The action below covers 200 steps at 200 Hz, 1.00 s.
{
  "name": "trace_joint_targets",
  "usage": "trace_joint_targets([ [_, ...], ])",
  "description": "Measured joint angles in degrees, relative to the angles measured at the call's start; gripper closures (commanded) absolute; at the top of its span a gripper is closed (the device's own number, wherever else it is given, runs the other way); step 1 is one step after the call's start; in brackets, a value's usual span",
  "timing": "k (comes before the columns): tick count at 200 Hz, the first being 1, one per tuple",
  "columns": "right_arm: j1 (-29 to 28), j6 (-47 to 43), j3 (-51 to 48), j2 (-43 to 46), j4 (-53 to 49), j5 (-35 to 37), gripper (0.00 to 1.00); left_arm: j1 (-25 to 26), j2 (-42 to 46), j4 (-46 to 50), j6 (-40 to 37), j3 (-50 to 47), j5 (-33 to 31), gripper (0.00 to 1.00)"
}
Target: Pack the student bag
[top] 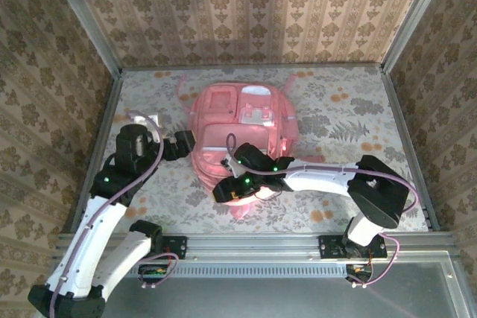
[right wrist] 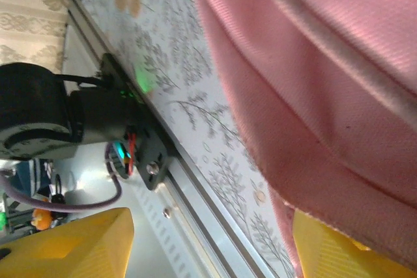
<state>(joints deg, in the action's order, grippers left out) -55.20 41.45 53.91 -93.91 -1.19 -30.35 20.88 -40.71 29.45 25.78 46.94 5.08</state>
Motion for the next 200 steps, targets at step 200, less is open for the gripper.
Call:
trace_joint_targets([
  [200, 21.9, -38.7, -15.5, 46.7, 13.2, 47.3, 0.0, -25.9, -22.0, -40.6, -20.0, -18.9, -11.6, 0.0],
])
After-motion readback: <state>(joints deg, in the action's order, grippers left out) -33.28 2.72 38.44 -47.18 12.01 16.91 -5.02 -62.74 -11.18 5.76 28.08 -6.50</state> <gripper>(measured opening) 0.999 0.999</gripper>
